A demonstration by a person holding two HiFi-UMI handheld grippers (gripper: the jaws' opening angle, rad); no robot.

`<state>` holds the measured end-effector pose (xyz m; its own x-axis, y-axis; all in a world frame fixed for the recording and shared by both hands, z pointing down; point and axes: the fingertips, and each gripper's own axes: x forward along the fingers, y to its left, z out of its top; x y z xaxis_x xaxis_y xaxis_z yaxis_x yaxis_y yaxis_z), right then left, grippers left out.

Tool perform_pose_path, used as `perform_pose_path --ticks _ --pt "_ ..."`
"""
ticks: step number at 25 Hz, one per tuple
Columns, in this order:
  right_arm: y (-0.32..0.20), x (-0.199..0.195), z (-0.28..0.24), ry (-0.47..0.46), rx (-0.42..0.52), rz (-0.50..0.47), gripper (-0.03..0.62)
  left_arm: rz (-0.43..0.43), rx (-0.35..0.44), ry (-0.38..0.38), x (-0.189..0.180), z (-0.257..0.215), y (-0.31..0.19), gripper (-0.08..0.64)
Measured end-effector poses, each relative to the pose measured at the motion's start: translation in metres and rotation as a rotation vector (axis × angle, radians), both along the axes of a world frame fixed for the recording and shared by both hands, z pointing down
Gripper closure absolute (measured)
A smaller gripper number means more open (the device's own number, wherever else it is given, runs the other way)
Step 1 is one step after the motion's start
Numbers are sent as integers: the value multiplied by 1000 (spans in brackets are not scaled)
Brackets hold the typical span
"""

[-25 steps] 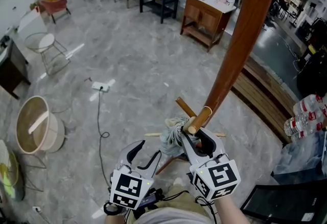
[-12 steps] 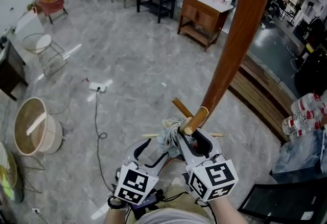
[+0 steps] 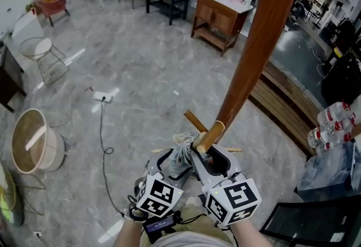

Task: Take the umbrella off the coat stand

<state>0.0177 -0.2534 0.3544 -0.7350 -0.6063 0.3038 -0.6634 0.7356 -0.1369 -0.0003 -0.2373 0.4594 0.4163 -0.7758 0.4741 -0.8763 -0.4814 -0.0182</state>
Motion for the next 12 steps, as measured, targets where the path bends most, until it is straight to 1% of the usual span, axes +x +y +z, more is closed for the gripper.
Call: perform_pose_path --ticks 6,12 --pt "3 1 0 6 11 -57 442 22 2 -14 8 5 -15 215" --pt "2 2 -1 -25 -10 -100 442 32 24 -26 15 6 -25 202"
